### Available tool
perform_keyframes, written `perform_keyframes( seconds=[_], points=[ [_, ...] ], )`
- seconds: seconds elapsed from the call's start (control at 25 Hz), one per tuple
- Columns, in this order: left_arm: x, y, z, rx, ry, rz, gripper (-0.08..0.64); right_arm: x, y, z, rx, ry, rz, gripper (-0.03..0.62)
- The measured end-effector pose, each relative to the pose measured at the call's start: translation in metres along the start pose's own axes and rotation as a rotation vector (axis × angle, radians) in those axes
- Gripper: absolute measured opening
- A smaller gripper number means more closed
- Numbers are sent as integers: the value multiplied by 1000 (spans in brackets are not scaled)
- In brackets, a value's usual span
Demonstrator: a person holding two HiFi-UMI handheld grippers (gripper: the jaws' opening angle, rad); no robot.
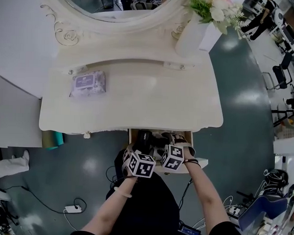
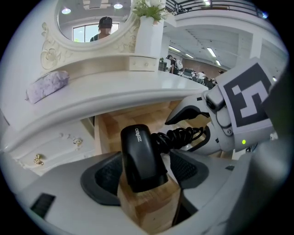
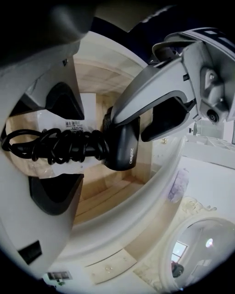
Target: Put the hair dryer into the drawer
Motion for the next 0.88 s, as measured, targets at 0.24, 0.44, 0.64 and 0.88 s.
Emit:
perform_keyframes(
  seconds=[0.24, 0.44, 0.64, 0.88],
  points=[
    [-5, 3, 5, 11, -6, -26, 341, -15, 6, 1, 32, 24, -21, 373],
    [-16, -2, 6, -47, 37, -59, 341, -29, 7, 5, 83, 23, -53, 373],
    [-34, -19, 1, -63, 142, -148, 339, -54, -3, 3, 183, 42, -160, 373],
    [-64, -43, -5, -42, 218, -272, 339, -93, -19, 6, 344, 52, -351, 373]
  ],
)
Point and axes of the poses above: the fingertips, and each gripper's own axes: x forward along the fingers, z to its left, y out of its underside, the point moved 4 cm from there along -x, backward along the fingers, and after that the axes turned 8 degrees about -y, right-handed, at the moved point
